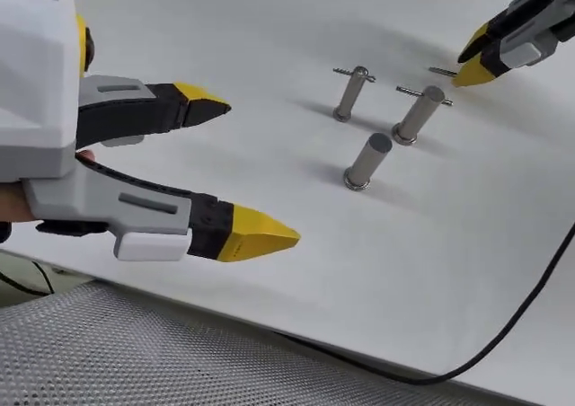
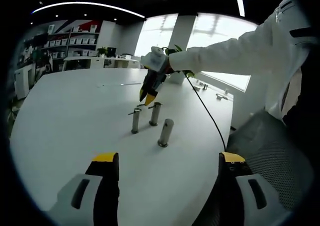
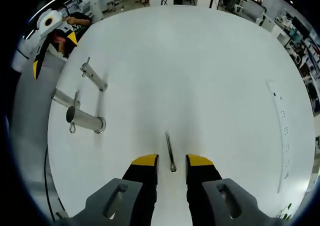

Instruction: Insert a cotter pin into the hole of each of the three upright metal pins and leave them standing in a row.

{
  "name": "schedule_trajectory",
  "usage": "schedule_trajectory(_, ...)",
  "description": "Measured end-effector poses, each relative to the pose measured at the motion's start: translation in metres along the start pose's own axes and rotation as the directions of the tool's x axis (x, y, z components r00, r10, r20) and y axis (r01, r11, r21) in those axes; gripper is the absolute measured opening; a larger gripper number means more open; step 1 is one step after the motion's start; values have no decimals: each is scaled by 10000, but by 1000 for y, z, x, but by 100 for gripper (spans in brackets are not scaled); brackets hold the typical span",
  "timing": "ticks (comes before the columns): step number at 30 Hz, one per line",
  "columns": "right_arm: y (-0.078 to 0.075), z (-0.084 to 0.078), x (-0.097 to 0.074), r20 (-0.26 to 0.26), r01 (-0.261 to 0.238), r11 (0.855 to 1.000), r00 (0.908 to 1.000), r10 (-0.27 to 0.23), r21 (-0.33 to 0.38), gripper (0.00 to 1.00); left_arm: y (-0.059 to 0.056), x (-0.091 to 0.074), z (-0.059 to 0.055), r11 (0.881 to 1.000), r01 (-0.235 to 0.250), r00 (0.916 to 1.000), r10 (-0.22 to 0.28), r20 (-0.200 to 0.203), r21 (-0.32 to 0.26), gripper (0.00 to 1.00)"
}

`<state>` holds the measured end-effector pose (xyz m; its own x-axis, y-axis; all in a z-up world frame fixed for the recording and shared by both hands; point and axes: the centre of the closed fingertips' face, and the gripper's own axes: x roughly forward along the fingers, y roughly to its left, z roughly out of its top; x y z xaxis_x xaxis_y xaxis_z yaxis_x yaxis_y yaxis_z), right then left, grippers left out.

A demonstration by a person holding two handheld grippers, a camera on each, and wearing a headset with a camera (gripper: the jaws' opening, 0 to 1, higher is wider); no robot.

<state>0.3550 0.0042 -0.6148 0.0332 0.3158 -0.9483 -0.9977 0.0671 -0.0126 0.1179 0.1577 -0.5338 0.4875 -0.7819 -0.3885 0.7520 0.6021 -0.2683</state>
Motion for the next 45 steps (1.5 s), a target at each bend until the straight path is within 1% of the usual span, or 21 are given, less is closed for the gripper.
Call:
schedule_trajectory(2,0,-1,2,-112,-68,9999,9999,67,-94,12,0,0,1,10000,34,10000,-34,-12,38,80)
schedule_trajectory(5,2,-4,5,-419,-186,9990,9990,169,-405,10,0,1,3,10000,29,10000,-29,41,-16,79)
schedule_trajectory(7,2,-2,4,-448,-119,9987,9989,96,-499,6,0,2,3,10000,14,10000,-14,69,-12,78)
schedule_trajectory(9,1,-2,5,-549,3,9969,9985,-46,-785,3,0,2,3,10000,14,10000,-14,74,-9,77)
schedule_trajectory(11,0,-1,5,-607,111,9967,9980,-160,-798,1,0,2,2,10000,10,10000,-10,11,-3,76)
schedule_trajectory(13,1,-1,5,-682,192,9971,9974,-242,-732,0,0,2,0,10000,22,10000,-22,-89,0,75)
schedule_trajectory(15,2,0,5,-704,254,9949,9970,-323,-971,0,1,2,0,10000,-9,10000,9,-95,-13,74)
schedule_trajectory(18,2,0,5,-736,310,9942,9965,-387,-1030,0,2,2,0,10000,-60,10000,60,-44,-64,74)
schedule_trajectory(20,6,0,2,-705,459,9939,9961,-531,-1006,0,2,2,1,9999,-79,10000,80,7,-91,72)
schedule_trajectory(22,4,0,3,-655,558,9953,9960,-611,-796,0,4,2,0,9998,-139,9999,138,-25,-133,67)
schedule_trajectory(25,5,1,2,-601,629,9943,9959,-681,-855,0,7,2,-2,9994,-347,9993,346,-128,-93,60)
schedule_trajectory(30,7,2,0,-562,754,9935,9952,-804,-858,0,7,0,4,9990,-441,9990,441,8,-91,59)
schedule_trajectory(32,10,2,-2,-519,839,9913,9946,-895,-1013,0,7,0,5,9989,-472,9989,472,10,-14,58)
schedule_trajectory(34,11,1,-3,-555,881,9903,9940,-944,-1071,0,12,1,7,9987,-507,9987,507,15,62,57)
schedule_trajectory(36,13,-1,-7,-576,956,9890,9931,-1025,-1127,0,16,-1,11,9986,-524,9986,524,36,4,55)
schedule_trajectory(38,14,-2,-11,-491,1067,9876,9924,-1130,-1152,0,16,-2,18,9983,-584,9981,582,187,63,52)
schedule_trajectory(40,17,0,-21,-271,1321,9834,9903,-1364,-1247,0,17,-3,25,9976,-680,9971,676,349,123,51)
schedule_trajectory(41,20,2,-29,-62,1479,9811,9887,-1498,-1248,0,18,-4,29,9975,-693,9967,686,427,138,51)
schedule_trajectory(42,23,5,-35,158,1637,9781,9865,-1631,-1282,0,17,-4,31,9975,-687,9964,679,500,146,50)
schedule_trajectory(43,23,9,-41,441,1999,9692,9797,-1956,-1436,0,17,-4,34,9974,-690,9961,679,566,187,50)
schedule_trajectory(45,33,12,-55,683,2302,9575,9728,-2215,-1738,0,17,-4,39,9975,-701,9946,694,777,68,50)
